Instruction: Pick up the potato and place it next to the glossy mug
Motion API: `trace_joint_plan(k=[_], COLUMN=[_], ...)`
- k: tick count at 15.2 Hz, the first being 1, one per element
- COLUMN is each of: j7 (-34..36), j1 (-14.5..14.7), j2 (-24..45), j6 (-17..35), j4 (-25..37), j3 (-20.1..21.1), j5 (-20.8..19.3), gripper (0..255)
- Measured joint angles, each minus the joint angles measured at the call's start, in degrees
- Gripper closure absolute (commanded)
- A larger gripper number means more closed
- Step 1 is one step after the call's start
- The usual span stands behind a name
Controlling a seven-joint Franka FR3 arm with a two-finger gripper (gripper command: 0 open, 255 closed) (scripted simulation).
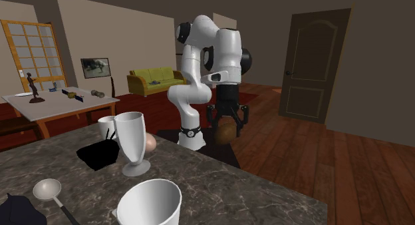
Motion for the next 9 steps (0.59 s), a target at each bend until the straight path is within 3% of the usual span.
trace_joint_plan(k=[5, 9], j7=[-0.5, -4.3], j1=[0.2, 1.1], j2=[-1.5, -7.4], j6=[-4.2, -5.8], j4=[2.7, -1.8], j3=[-0.9, -4.5], j5=[0.1, 1.4], gripper=[255, 255])
